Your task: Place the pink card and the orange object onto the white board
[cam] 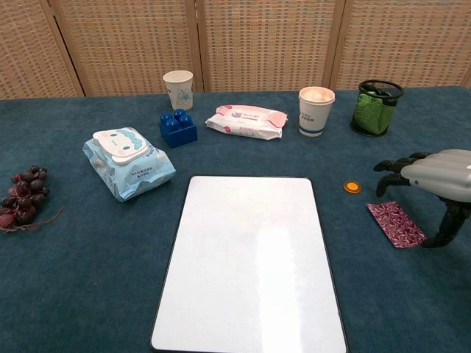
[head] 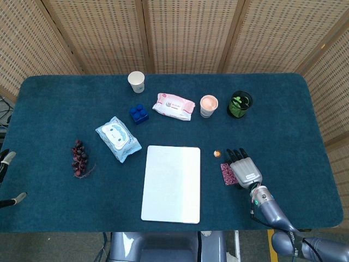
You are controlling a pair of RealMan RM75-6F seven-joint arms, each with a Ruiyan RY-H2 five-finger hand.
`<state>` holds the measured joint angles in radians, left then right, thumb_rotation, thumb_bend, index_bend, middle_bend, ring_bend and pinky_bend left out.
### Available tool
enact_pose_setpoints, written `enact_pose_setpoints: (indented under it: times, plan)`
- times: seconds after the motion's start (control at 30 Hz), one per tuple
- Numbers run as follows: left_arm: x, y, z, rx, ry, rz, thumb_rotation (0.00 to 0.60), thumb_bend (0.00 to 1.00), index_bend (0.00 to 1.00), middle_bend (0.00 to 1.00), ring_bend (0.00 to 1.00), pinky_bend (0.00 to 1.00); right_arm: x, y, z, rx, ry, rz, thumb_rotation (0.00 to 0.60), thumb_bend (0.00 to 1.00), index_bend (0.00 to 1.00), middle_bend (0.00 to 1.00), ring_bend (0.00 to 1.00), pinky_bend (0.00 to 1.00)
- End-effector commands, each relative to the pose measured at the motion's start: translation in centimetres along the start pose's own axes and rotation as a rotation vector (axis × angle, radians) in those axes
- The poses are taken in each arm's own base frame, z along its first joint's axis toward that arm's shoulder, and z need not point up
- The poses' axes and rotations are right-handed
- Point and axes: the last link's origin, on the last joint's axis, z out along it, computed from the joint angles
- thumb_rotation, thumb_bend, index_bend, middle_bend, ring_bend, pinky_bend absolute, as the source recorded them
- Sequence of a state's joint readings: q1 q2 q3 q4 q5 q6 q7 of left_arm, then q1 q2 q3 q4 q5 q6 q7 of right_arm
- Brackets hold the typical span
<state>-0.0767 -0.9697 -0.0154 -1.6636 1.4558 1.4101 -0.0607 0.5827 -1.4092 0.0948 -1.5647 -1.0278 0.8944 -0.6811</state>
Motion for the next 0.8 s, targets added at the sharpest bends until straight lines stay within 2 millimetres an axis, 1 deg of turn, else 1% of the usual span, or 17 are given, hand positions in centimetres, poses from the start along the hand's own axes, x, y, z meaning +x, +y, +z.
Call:
enact_pose_setpoints:
  times: [0.03,0.8]
  plan:
    - [0.01,0.00,0.01,0.000,0.001,0.000,0.600,0.00,0.00,0.00,0.00,0.00,0.00,-0.22,0.07,0.002,0.000,-0.002,0.600,0.21,0.21,0.00,0.00,0.00]
    - [0.02,-0.11,0.06,0.004,-0.001,-0.004,0.600,0.00,0.00,0.00,0.00,0.00,-0.67,-1.06,1.04,-0.005,-0.019,-0.037,0.600,0.21,0.21,0.00,0.00,0.00]
